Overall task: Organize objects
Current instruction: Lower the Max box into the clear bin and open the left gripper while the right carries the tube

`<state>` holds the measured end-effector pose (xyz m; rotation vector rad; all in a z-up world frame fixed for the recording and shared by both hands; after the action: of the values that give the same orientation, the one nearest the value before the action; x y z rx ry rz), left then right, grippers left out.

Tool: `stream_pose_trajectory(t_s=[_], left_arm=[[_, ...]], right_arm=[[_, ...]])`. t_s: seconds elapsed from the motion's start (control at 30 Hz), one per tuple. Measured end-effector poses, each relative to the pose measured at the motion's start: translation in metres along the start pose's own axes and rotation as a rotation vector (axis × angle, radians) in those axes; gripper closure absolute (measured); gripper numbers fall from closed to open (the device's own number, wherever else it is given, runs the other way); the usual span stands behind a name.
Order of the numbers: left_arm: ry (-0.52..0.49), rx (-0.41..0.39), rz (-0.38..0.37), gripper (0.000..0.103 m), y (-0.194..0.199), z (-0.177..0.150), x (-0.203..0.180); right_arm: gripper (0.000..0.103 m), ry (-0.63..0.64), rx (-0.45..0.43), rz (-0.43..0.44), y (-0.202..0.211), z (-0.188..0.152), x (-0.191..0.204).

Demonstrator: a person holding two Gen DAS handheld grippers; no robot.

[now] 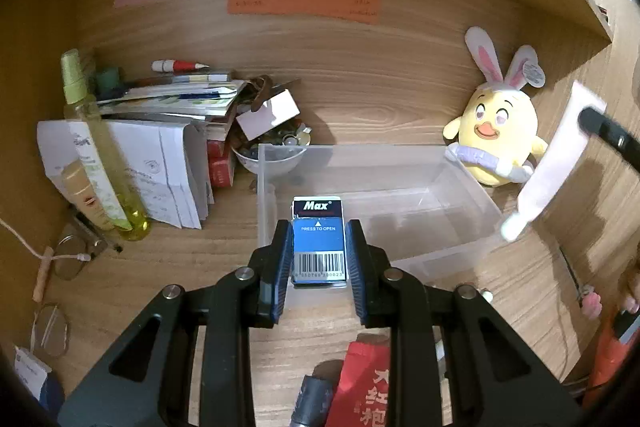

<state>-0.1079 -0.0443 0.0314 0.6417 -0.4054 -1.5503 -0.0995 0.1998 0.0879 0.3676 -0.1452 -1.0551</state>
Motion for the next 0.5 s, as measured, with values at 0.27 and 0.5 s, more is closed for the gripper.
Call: stream_pose_trajectory(t_s=[0.27, 0.5], left_arm=[[-0.016, 0.042, -0.003, 0.076, -0.024, 0.008, -0.001], [-0.037, 0.093, -0.006, 0.076, -0.056, 0.008, -0.004]], right_arm=[[0.096, -0.002, -0.016, -0.056, -0.018, 0.018, -0.014], [0.096, 0.052, 0.083, -0.102, -0.060, -0.003, -0.010]])
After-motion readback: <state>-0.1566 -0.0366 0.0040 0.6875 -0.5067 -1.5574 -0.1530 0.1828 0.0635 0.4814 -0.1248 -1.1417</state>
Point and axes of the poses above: each gripper's, at about its wrist camera, not at the fingertips, and y roughly against the way its jaws point, x to its left, z to its top, the point moved 3 cm from there along -y, roughly the way its jaws point, and after that the axes turned 3 degrees about y, right-handed, at the moved point
